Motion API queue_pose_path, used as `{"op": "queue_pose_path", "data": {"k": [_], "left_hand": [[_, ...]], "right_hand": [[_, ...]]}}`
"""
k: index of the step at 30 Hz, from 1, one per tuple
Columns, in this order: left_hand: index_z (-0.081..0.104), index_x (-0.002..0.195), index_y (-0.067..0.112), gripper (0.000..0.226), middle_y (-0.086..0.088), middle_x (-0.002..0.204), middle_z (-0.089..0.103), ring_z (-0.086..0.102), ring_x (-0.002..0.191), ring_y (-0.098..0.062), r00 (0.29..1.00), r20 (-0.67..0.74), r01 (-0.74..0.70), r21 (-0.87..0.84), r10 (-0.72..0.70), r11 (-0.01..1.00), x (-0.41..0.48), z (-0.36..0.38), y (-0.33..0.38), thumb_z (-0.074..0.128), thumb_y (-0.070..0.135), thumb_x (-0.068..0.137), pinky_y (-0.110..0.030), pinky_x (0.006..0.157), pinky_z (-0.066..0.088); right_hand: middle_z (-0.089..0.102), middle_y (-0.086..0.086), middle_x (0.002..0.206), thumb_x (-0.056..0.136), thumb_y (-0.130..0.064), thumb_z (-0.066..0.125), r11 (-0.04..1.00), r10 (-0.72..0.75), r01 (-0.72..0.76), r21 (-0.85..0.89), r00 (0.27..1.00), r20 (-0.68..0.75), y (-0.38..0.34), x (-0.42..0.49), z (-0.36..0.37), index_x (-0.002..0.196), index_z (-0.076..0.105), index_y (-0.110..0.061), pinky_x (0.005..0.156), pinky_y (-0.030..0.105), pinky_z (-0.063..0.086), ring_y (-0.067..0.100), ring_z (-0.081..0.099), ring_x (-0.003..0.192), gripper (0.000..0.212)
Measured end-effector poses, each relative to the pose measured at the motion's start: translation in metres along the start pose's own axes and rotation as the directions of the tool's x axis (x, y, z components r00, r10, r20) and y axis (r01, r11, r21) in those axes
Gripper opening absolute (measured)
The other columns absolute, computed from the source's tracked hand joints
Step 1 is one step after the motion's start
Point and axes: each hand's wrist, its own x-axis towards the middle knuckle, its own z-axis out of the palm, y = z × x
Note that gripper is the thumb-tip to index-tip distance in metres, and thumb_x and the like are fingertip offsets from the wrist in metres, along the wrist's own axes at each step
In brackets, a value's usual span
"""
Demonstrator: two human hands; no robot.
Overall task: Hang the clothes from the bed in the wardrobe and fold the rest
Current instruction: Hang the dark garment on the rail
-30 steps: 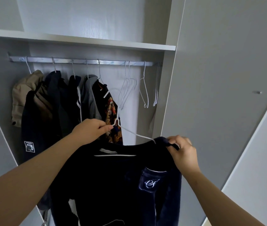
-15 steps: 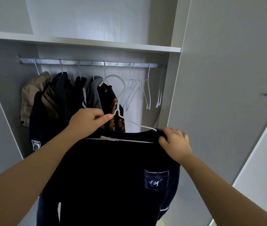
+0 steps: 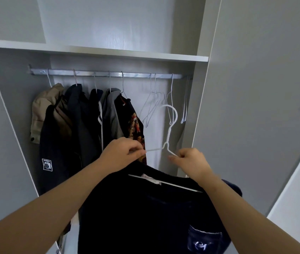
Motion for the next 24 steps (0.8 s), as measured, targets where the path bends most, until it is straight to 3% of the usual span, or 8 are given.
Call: {"op": "queue_pose_path", "data": {"k": [3, 9, 12, 16, 18, 24], "left_hand": [[0.067, 0.092, 0.021, 0.011, 0.014, 0.086, 0.059, 0.056, 0.085, -0.008, 0.999, -0.033, 0.029, -0.109, -0.033, 0.994, 0.001, 0.002, -0.006, 0.058, 0.027, 0.090, -0.029, 0.080, 0.046], [0.063, 0.088, 0.026, 0.011, 0.016, 0.088, 0.058, 0.054, 0.085, -0.002, 0.967, 0.004, 0.247, -0.235, -0.253, 0.940, 0.012, 0.018, -0.016, 0.054, 0.022, 0.092, -0.009, 0.071, 0.037], [0.064, 0.092, 0.022, 0.012, 0.013, 0.090, 0.059, 0.052, 0.092, -0.005, 0.944, 0.027, 0.325, -0.261, -0.330, 0.909, 0.020, 0.024, -0.023, 0.053, 0.023, 0.093, -0.018, 0.079, 0.038], [0.063, 0.095, 0.021, 0.015, 0.004, 0.097, 0.062, 0.058, 0.092, -0.013, 0.924, 0.018, 0.375, -0.221, -0.381, 0.900, 0.035, 0.026, -0.036, 0.049, 0.023, 0.095, -0.028, 0.080, 0.047], [0.063, 0.101, 0.017, 0.018, -0.001, 0.104, 0.063, 0.058, 0.094, -0.017, 0.927, 0.007, 0.368, -0.187, -0.374, 0.911, 0.052, 0.026, -0.046, 0.047, 0.022, 0.095, -0.032, 0.082, 0.049], [0.060, 0.109, 0.017, 0.025, -0.007, 0.119, 0.049, 0.053, 0.101, -0.023, 0.941, -0.042, 0.333, -0.073, -0.337, 0.940, 0.121, 0.037, -0.081, 0.043, 0.010, 0.092, -0.038, 0.086, 0.048]], "right_hand": [[0.031, -0.001, 0.050, 0.082, -0.026, 0.067, 0.989, 0.132, -0.133, 0.059, 0.991, 0.022, 0.016, 0.001, -0.011, 0.061, 0.043, -0.011, 0.049, 0.026, 0.021, 0.016, 0.028, 0.048, 0.036], [0.039, -0.002, 0.041, 0.085, -0.019, 0.057, 0.890, 0.380, -0.389, 0.236, 0.921, 0.084, 0.038, 0.002, -0.021, 0.055, 0.051, -0.008, 0.036, 0.018, 0.022, 0.013, 0.029, 0.038, 0.032], [0.040, 0.003, 0.044, 0.084, -0.012, 0.051, 0.842, 0.451, -0.462, 0.279, 0.886, 0.105, 0.041, 0.008, -0.018, 0.055, 0.053, -0.007, 0.038, 0.018, 0.021, 0.015, 0.027, 0.040, 0.030], [0.040, 0.006, 0.047, 0.081, -0.003, 0.049, 0.795, 0.507, -0.518, 0.316, 0.853, 0.123, 0.039, 0.025, -0.006, 0.056, 0.052, -0.005, 0.034, 0.016, 0.021, 0.014, 0.029, 0.034, 0.026], [0.037, 0.006, 0.046, 0.080, 0.002, 0.048, 0.754, 0.529, -0.542, 0.372, 0.836, 0.146, 0.038, 0.038, 0.002, 0.054, 0.048, -0.005, 0.030, 0.012, 0.019, 0.012, 0.025, 0.027, 0.026], [0.034, 0.006, 0.050, 0.082, 0.003, 0.044, 0.683, 0.559, -0.572, 0.455, 0.810, 0.180, 0.036, 0.084, 0.023, 0.059, 0.044, -0.008, 0.032, 0.011, 0.017, 0.012, 0.022, 0.034, 0.026]]}}
